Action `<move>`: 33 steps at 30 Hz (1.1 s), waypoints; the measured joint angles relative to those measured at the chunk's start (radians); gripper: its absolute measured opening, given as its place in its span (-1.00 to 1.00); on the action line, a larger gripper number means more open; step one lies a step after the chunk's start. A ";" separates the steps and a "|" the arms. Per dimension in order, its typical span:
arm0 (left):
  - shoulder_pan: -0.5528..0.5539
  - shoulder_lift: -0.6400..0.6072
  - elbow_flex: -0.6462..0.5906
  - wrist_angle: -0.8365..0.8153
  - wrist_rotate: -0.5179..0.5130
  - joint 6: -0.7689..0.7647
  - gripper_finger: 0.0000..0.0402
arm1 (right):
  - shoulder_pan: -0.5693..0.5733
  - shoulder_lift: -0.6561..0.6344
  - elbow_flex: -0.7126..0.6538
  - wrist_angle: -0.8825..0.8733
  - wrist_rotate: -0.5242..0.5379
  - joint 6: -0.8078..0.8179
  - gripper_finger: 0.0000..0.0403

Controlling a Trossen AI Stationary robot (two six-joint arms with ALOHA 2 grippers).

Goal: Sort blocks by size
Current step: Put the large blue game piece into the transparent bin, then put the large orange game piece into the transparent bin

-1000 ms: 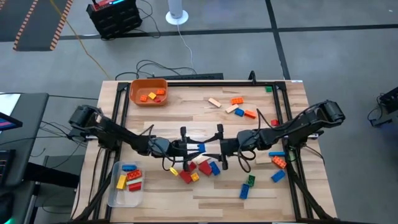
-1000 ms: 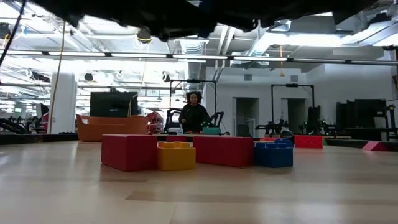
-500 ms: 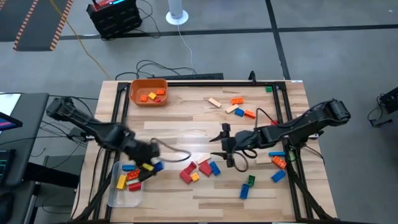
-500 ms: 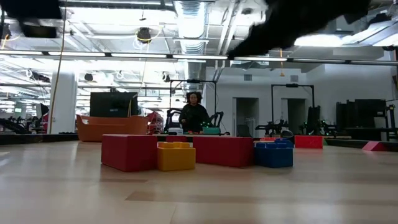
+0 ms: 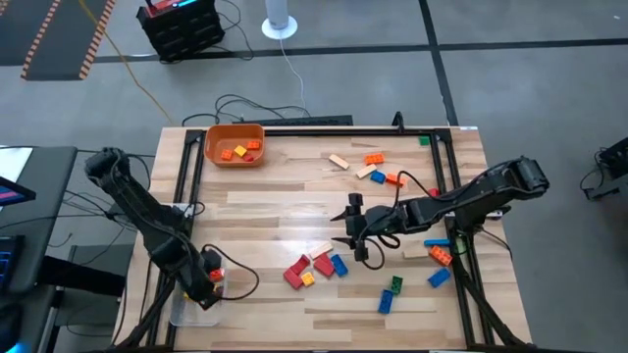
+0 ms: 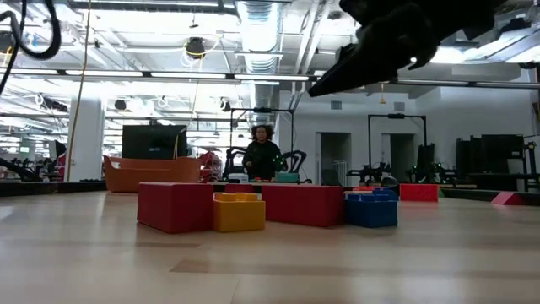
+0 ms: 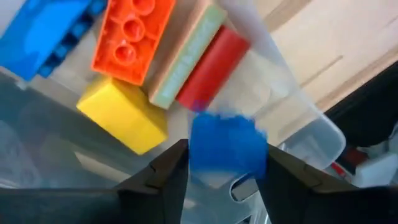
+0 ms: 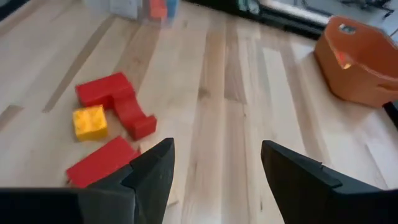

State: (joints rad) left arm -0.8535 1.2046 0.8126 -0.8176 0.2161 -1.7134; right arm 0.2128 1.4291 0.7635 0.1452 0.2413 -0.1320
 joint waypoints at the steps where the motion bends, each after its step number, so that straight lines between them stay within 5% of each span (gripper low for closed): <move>1: 0.000 0.001 0.000 0.004 0.015 0.000 -0.14 | 0.004 -0.002 0.000 -0.009 0.000 0.000 0.35; 11: 0.122 -0.066 0.087 0.001 0.079 0.018 0.01 | 0.103 0.012 0.000 -0.165 0.002 0.138 0.34; 18: 0.318 -0.062 0.116 0.009 -0.226 0.425 0.01 | 0.116 -0.016 0.000 -0.446 0.221 0.227 0.34; 27: 0.533 -0.002 0.116 0.217 -0.520 1.149 0.01 | -0.211 -0.143 0.000 -0.633 0.228 0.233 0.34; 33: 0.596 0.092 0.116 0.397 -0.752 1.291 0.01 | -0.492 -0.135 0.000 -0.744 0.181 0.215 0.34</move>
State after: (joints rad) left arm -0.2578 1.2969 0.9287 -0.4203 -0.5355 -0.4220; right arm -0.2792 1.2943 0.7635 -0.5992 0.4221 0.0826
